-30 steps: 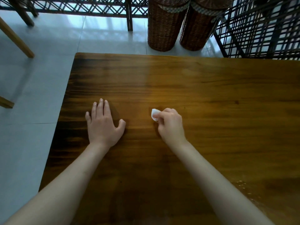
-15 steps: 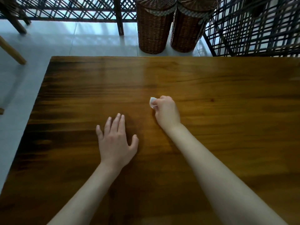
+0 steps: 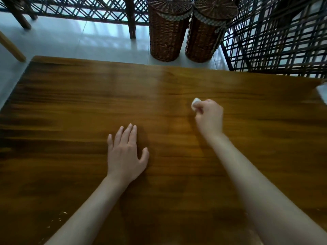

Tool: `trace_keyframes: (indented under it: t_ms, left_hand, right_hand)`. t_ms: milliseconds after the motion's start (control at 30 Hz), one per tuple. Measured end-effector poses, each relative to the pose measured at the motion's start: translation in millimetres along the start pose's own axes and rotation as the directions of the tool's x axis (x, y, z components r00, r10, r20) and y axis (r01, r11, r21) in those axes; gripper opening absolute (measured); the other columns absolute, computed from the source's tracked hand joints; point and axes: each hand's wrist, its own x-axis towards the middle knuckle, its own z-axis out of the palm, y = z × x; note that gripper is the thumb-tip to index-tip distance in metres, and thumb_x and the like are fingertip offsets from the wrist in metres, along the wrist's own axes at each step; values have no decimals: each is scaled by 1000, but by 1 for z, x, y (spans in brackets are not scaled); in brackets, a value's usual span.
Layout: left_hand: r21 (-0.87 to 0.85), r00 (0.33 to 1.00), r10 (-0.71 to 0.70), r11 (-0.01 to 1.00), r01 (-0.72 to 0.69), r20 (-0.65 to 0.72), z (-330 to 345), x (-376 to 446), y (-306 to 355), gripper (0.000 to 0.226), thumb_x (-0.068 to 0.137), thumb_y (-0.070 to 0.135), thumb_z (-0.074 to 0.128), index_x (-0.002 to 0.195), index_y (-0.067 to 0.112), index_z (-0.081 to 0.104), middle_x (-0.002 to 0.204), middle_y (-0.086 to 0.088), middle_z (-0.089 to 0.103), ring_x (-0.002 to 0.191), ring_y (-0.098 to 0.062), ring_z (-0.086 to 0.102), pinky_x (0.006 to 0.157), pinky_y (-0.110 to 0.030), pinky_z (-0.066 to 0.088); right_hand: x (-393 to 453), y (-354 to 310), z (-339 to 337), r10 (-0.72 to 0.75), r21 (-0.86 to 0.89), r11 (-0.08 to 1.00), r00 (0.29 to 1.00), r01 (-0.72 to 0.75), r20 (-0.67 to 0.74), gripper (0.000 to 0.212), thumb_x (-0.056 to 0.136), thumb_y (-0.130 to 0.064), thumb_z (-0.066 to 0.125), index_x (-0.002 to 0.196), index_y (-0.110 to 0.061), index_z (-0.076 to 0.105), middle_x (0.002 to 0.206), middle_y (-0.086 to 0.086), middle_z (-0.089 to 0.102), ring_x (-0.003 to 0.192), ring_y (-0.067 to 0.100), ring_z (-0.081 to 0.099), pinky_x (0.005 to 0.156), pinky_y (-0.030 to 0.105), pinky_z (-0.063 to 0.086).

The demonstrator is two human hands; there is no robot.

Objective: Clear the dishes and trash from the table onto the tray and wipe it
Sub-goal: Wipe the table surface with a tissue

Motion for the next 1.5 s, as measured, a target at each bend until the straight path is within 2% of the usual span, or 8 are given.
trace_keyframes:
  t_ms: [167, 367, 533, 700, 933, 1133, 1333, 1500]
  left_hand:
    - [-47, 988, 156, 987, -155, 8, 21, 15, 70, 75, 87, 53, 36, 149, 16, 17, 155, -3, 20, 144, -21, 10, 112, -38, 1]
    - [-6, 991, 136, 991, -136, -10, 44, 25, 103, 74, 87, 55, 26, 149, 17, 18, 155, -2, 20, 144, -22, 11, 112, -41, 2]
    - [22, 994, 107, 994, -107, 4, 46, 25, 106, 72, 85, 54, 31, 147, 16, 26, 153, -3, 28, 142, -23, 19, 112, -44, 8]
    - [51, 995, 94, 994, -95, 17, 46, 24, 106, 72, 84, 53, 30, 146, 16, 27, 152, -3, 28, 142, -23, 19, 112, -44, 10]
    - [7, 995, 90, 996, -90, 34, 42, 21, 111, 73, 84, 52, 27, 147, 17, 24, 154, -1, 23, 144, -21, 13, 113, -43, 5]
    - [6, 995, 92, 996, -92, 30, 41, 26, 110, 75, 83, 55, 25, 148, 18, 23, 155, 0, 23, 144, -21, 12, 113, -44, 5]
    - [21, 996, 86, 996, -87, 33, 42, 23, 109, 74, 83, 53, 28, 147, 17, 24, 154, -2, 24, 143, -22, 14, 113, -46, 8]
    - [8, 995, 94, 996, -94, 24, 41, 23, 111, 74, 83, 53, 27, 147, 16, 26, 153, -2, 26, 143, -22, 15, 114, -46, 8]
  right_hand:
    - [19, 71, -30, 107, -93, 990, 994, -108, -15, 21, 87, -1, 58, 98, -10, 72, 101, 8, 70, 94, 21, 63, 85, 30, 49]
    - [39, 81, -17, 105, 4, 994, 994, -105, 20, 19, 87, -1, 56, 88, -8, 74, 87, 7, 71, 82, 21, 64, 71, 24, 48]
    - [28, 71, -3, -9, 18, 1000, 997, 7, 72, 21, 79, 8, 55, 79, -4, 72, 80, 10, 70, 80, 26, 62, 75, 40, 51]
    - [-2, 57, -5, -164, 73, 985, 970, 153, 179, 24, 86, 0, 55, 86, -14, 74, 83, 3, 69, 82, 18, 56, 69, 21, 34]
    - [-12, 77, -26, -319, -5, 941, 894, 338, 316, 21, 86, 2, 55, 82, -12, 70, 75, 4, 60, 76, 18, 51, 62, 23, 38]
    - [32, 80, -19, -41, -86, 995, 980, 59, 194, 25, 92, -3, 47, 87, -6, 72, 83, 11, 65, 87, 27, 56, 71, 31, 45]
    - [-15, 59, -15, -278, -44, 952, 919, 301, 281, 26, 87, 3, 54, 94, -14, 71, 74, -3, 44, 76, 12, 38, 64, 22, 29]
    - [-12, 79, -29, -184, 1, 982, 961, 188, 206, 23, 84, 4, 57, 92, -10, 74, 81, 5, 64, 81, 20, 54, 67, 23, 35]
